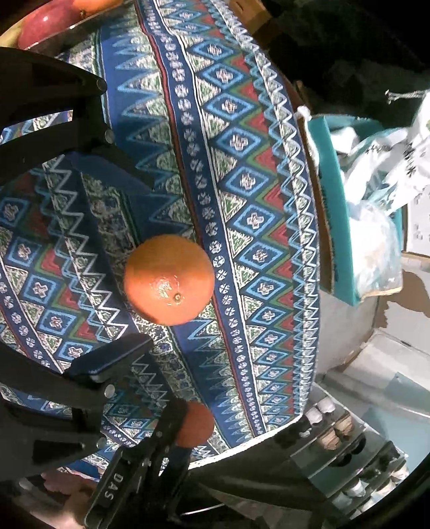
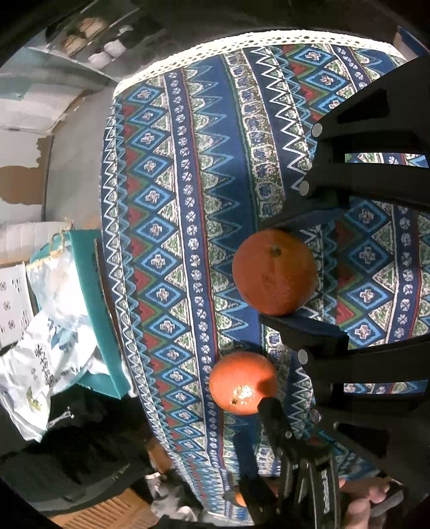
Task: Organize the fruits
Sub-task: 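Lift the orange with the right tool while the left tool lifts its orange toward the bowl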
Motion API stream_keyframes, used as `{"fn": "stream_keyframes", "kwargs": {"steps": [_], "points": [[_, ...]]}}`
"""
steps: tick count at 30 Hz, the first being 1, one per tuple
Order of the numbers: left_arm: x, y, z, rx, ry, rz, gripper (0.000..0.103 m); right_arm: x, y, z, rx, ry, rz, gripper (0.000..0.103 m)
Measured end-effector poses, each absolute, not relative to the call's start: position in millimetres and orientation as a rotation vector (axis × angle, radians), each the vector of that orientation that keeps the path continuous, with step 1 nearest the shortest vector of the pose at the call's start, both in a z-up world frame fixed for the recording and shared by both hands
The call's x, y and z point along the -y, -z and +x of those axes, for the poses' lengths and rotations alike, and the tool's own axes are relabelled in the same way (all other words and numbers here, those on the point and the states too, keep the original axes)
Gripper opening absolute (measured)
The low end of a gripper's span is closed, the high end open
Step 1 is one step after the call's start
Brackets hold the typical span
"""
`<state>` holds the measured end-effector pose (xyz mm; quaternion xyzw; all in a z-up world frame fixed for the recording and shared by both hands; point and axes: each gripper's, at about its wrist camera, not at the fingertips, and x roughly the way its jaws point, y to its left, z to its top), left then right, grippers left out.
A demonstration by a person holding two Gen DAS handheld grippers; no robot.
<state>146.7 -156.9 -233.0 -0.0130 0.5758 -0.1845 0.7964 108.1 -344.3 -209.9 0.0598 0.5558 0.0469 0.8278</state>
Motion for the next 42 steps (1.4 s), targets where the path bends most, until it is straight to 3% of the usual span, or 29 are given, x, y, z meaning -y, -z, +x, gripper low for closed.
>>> {"fn": "stream_keyframes", "kwargs": {"steps": [14, 18, 20, 28, 42], "points": [[174.5, 263.5, 160.3, -1.268, 0.378, -0.021, 0.087, 351.1, 224.9, 114.1, -1.201, -0.07, 0.153, 0.047], [179.2, 262.9, 162.2, -1.254, 0.392, -0.006, 0.079, 349.9, 228.2, 115.8, -1.203, -0.073, 0.152, 0.047], [183.2, 261.3, 162.5, -1.247, 0.406, 0.004, 0.071, 348.3, 228.5, 116.1, -1.203, -0.075, 0.151, 0.047], [186.8, 258.9, 157.7, -1.208, 0.404, 0.048, 0.069, 347.8, 226.2, 115.3, -1.195, -0.076, 0.145, 0.047], [163.0, 213.5, 129.6, -1.1, 0.372, 0.04, 0.069, 333.2, 183.4, 106.4, -1.12, -0.095, 0.079, 0.047]]}}
